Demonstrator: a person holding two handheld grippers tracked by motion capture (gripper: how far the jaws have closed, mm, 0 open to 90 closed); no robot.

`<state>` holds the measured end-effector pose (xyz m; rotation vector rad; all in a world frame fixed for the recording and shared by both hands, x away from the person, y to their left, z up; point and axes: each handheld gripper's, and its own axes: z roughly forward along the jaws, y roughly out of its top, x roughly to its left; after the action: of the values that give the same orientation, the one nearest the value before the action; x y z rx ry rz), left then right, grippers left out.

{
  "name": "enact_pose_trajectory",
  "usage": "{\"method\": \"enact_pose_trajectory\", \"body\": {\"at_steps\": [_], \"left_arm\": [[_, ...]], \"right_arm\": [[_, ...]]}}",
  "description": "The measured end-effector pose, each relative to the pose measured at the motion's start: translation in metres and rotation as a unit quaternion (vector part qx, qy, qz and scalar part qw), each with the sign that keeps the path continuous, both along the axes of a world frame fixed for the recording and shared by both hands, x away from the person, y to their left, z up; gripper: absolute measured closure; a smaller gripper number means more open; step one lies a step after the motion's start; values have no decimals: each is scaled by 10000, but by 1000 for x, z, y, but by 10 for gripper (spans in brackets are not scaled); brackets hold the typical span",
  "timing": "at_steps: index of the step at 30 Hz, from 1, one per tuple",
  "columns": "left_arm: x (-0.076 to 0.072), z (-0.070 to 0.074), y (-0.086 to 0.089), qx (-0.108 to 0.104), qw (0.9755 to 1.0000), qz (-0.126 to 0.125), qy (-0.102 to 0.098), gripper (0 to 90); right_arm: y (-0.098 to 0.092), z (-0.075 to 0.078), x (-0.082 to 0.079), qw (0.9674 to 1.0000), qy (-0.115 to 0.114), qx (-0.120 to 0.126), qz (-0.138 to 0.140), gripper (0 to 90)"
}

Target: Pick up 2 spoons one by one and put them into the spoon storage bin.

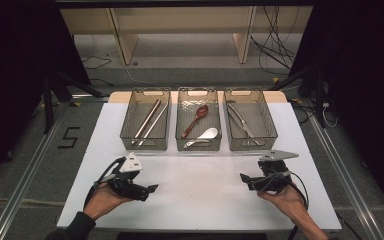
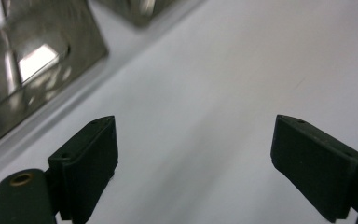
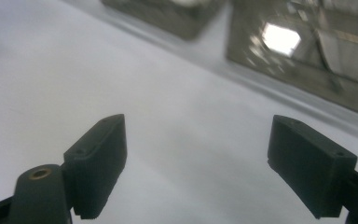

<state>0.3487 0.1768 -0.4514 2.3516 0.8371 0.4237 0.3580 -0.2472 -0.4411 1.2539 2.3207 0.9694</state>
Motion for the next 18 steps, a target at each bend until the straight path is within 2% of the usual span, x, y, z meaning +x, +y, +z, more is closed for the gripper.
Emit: {"method": "enact_pose_trajectory", "body": {"at_steps": [2, 3, 5, 8, 10, 14, 18], "left_arm": [[8, -12, -1, 186, 9997, 6, 179, 141], [12, -15, -1, 181, 9995, 17, 251, 141], [16, -17, 0, 140, 9995, 69, 274, 141], [16, -13, 4, -116, 9996, 140, 238, 141], [14, -9, 7, -203, 9995, 155, 192, 141], [10, -3, 9, -360, 9992, 140, 114, 133], [8, 1, 9, -473, 9987, 143, 119, 119]], "right_arm": [[-8, -11, 12, 9995, 139, -250, -109, 205], [-12, -15, 17, 9990, 166, -379, -177, 205], [-20, -20, 24, 9983, 231, -424, -318, 205], [-26, -18, 27, 9984, 235, -252, -452, 206], [-24, -16, 26, 9989, 194, -143, -399, 207], [-16, -11, 21, 9997, 74, -100, -223, 204], [-15, -2, 16, 9997, -85, 165, -157, 205]]}}
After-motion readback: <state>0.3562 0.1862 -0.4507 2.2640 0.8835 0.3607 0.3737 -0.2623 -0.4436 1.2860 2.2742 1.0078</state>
